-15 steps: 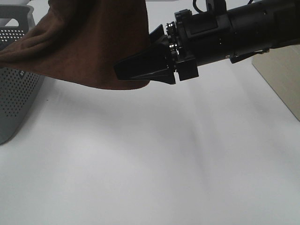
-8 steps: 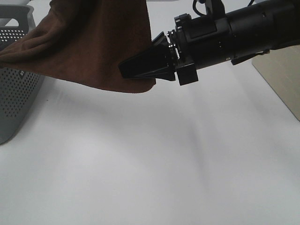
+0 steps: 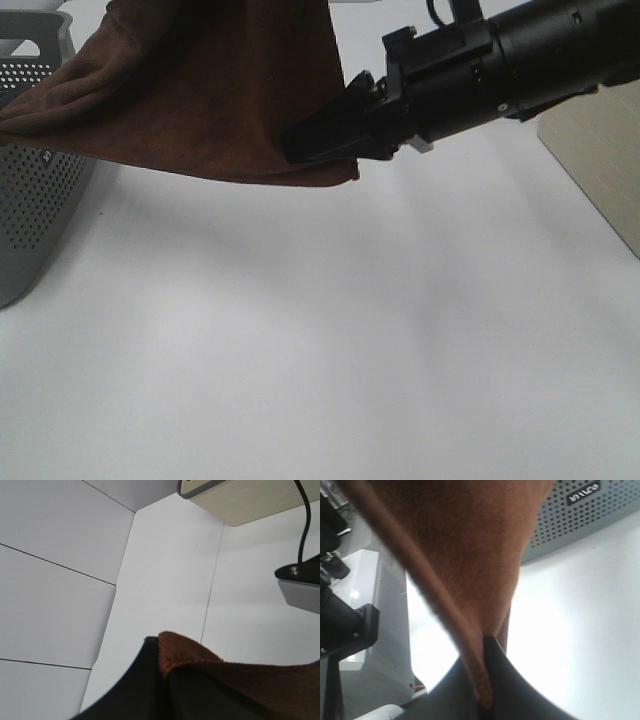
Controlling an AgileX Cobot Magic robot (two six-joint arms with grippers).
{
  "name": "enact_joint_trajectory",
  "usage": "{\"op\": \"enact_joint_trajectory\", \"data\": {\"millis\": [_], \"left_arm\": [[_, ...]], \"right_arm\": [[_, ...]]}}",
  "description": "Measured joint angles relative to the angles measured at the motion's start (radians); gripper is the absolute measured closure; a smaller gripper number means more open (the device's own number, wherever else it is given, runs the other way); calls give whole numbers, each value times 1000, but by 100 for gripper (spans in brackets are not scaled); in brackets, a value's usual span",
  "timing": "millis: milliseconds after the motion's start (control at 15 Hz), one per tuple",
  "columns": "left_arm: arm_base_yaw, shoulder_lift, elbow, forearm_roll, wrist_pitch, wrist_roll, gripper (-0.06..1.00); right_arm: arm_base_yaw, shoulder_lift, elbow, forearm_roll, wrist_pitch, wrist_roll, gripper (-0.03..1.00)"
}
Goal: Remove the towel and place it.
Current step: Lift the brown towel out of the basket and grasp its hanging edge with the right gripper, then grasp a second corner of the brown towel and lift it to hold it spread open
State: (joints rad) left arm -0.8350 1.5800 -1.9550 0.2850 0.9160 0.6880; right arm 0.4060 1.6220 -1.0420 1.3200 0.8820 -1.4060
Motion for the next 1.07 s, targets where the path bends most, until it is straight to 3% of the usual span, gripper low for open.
{"op": "enact_joint_trajectory", "data": {"millis": [67, 133, 200, 333, 467, 733, 933, 1067], "left_arm": [[0, 0, 0, -4, 0, 0, 94], [4, 0, 0, -4, 0, 0, 94], [14, 0, 0, -5, 0, 0, 94], [40, 0, 0, -8, -14, 0, 94], [82, 0, 0, -16, -64, -1, 94], [175, 0, 0, -79, -192, -1, 94], [247, 17, 0, -97, -282, -1, 94], [288, 54, 0, -100, -350, -1, 94]], "right_arm": [[0, -37, -32, -92, -33, 114, 96], [0, -93, -147, -335, -43, 417, 96], [0, -102, -219, -471, -14, 594, 96], [0, -103, -381, -768, 42, 868, 96], [0, -100, -547, -1004, 90, 1051, 96], [0, -46, -837, -1187, 136, 1130, 96], [0, 49, -1044, -1250, 133, 1116, 96], [0, 94, -1120, -1282, 81, 1071, 96]]}}
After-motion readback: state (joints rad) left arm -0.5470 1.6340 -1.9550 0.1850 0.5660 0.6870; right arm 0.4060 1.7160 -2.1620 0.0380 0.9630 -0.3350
